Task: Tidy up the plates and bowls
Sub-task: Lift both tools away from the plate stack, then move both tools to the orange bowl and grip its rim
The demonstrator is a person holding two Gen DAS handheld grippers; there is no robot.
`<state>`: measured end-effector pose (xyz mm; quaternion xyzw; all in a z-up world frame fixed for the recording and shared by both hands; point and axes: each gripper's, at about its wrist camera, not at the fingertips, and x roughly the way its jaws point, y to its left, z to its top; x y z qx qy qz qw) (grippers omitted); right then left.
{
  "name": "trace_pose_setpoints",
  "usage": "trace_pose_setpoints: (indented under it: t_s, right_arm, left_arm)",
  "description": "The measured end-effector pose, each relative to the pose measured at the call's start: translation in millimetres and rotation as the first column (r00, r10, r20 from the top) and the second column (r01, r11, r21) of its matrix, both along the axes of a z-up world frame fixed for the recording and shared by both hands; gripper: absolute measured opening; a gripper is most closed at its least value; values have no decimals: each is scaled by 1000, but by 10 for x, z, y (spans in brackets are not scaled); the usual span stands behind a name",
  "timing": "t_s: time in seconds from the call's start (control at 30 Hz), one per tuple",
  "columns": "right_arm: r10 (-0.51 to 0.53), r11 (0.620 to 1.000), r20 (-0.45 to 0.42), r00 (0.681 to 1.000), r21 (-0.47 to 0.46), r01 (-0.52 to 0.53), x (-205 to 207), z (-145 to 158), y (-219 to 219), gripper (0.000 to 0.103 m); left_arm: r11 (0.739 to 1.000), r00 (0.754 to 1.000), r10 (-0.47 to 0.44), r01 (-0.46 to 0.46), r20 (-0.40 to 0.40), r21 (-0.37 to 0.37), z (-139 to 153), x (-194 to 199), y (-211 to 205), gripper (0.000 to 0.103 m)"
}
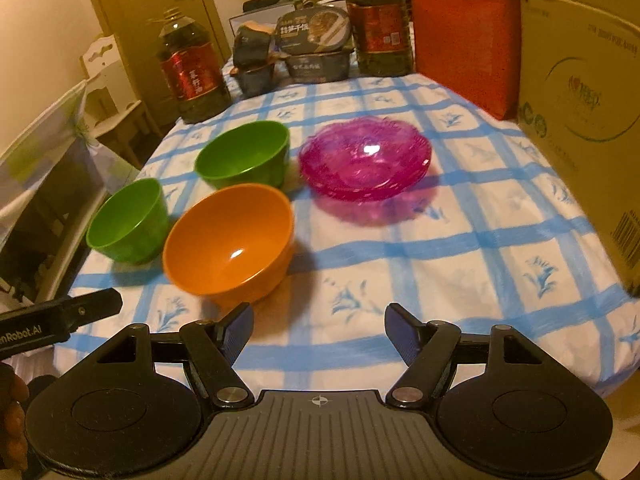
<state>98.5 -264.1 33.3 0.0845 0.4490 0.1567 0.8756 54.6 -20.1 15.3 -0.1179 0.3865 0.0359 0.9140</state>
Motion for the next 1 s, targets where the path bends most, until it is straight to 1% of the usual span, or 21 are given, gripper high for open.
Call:
trace_pose_setpoints:
  t_s: [0.03, 0.17, 0.27, 0.6, 1.0]
  right_arm:
    - [0, 1000, -4, 1000, 3, 0, -12, -10, 14, 72]
    - [-5, 1000, -11, 1000, 8, 5, -45, -8, 59, 72]
    - [-1, 1000, -8, 1000, 9, 1, -50, 7, 91, 72]
    - [2, 1000, -13, 1000, 8, -2, -26, 3, 134, 72]
    - [-6, 1000, -32, 999, 9, 7, 32, -72, 157, 72]
  left_arm:
    - [1000, 1000, 6, -6, -5, -3, -6, -24, 28, 88]
    - [998, 1000, 18, -18, -7, -54, -4, -89, 138, 88]
    - [998, 1000, 24, -24, -3, -64, 0, -98, 171, 87]
    - [998, 999, 35, -35, -6, -47, -7, -70, 178, 87]
    - [998, 1000, 23, -23, -13, -55, -26, 16, 193, 87]
